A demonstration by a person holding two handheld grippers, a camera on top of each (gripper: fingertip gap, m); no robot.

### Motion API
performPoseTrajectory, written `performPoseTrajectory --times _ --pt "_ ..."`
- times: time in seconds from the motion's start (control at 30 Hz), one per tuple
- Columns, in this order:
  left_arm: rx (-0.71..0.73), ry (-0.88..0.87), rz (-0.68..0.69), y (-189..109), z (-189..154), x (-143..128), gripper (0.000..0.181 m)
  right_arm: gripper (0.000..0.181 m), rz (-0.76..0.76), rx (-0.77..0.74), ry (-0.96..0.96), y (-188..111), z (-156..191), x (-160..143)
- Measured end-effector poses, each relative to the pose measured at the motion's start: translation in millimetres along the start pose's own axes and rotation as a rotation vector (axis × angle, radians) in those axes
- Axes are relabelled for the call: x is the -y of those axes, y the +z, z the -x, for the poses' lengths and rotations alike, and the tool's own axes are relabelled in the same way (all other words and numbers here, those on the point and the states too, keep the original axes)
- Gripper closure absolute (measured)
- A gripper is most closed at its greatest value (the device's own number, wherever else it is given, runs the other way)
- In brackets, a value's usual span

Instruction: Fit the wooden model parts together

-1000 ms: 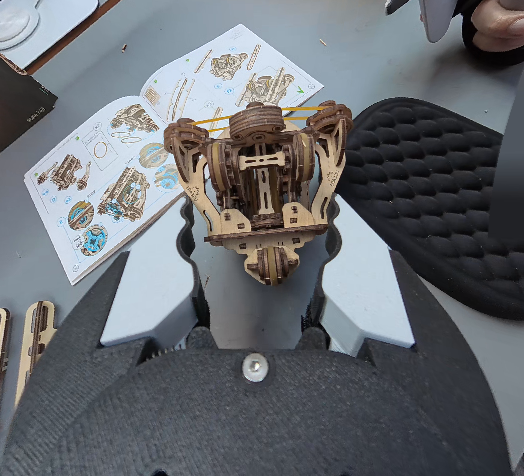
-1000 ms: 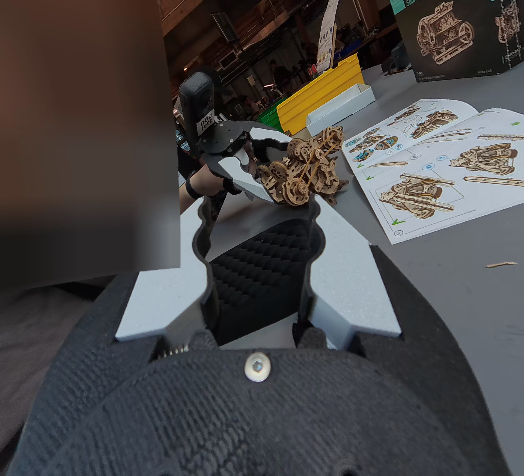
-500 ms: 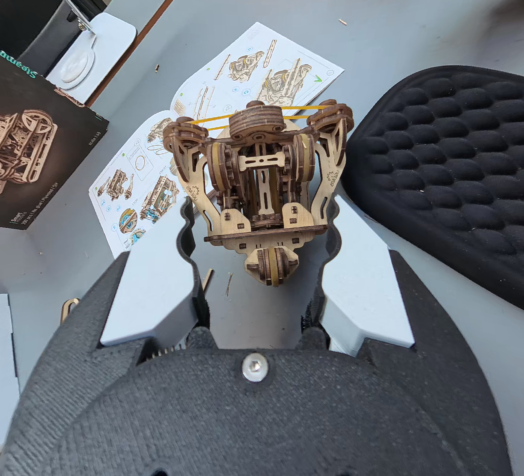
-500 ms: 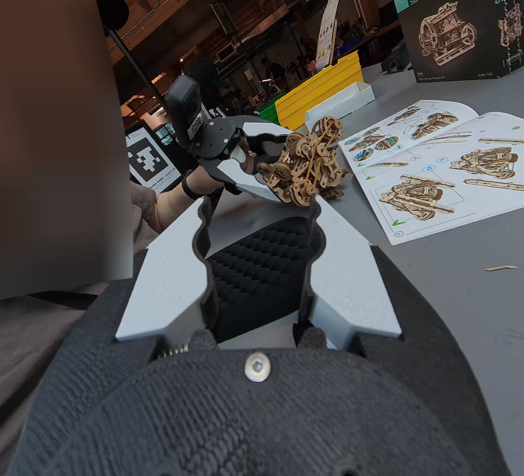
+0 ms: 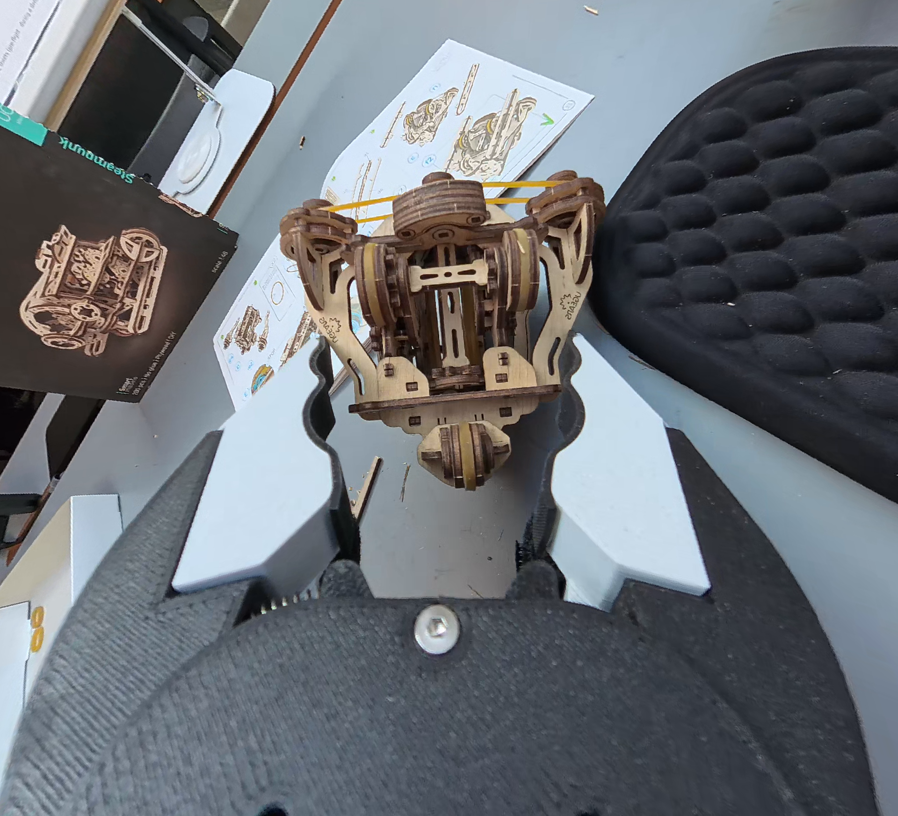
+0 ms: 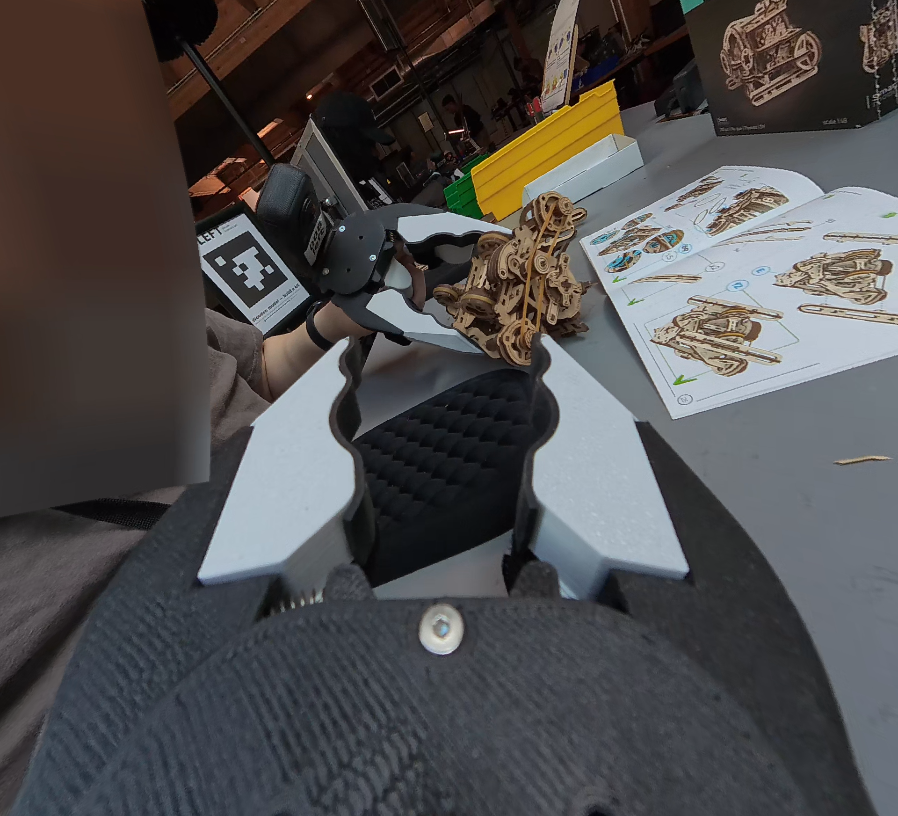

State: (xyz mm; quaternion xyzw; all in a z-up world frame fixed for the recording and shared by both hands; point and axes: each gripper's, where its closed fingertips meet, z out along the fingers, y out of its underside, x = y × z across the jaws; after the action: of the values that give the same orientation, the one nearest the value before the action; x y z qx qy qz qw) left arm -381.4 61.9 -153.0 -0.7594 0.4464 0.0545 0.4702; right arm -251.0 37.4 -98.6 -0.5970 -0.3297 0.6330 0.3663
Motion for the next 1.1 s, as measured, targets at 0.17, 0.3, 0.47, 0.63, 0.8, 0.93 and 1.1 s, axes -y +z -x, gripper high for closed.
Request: performPoseTrajectory --times 0.17,0.3,0.47,0.63,0.8,0.93,1.1 --pt "0.023 0.032 -0.001 -0.3 -1.2 0.5 0.088 0.124 0.032 -0.054 -0.142 4.4 3.3 -3.1" --pt "0.035 0.040 -0.005 -1.1 -1.5 0.1 0.088 0.150 0.080 -0.183 -0.440 16.1 5.2 -4.4" --pt "0.073 0.076 -0.009 -3.1 -2.8 -0.6 0.088 0.154 0.187 -0.250 -0.579 49.0 5.2 -7.7" --pt "0.125 0.111 -0.019 -3.9 -0.9 -1.9 0.088 0.155 0.243 -0.265 -0.615 76.7 -9.9 -13.3" --pt "0.183 0.162 -0.014 -0.4 3.7 -4.7 0.088 0.155 0.248 -0.272 -0.660 83.7 -17.1 -13.2" --pt "0.184 0.188 -0.004 1.2 4.8 -4.7 0.088 0.154 0.212 -0.333 -0.681 68.6 -22.2 -5.4" --pt "0.171 0.215 0.013 3.5 6.0 -3.8 0.088 0.154 0.155 -0.486 -0.731 27.2 -36.4 21.3"
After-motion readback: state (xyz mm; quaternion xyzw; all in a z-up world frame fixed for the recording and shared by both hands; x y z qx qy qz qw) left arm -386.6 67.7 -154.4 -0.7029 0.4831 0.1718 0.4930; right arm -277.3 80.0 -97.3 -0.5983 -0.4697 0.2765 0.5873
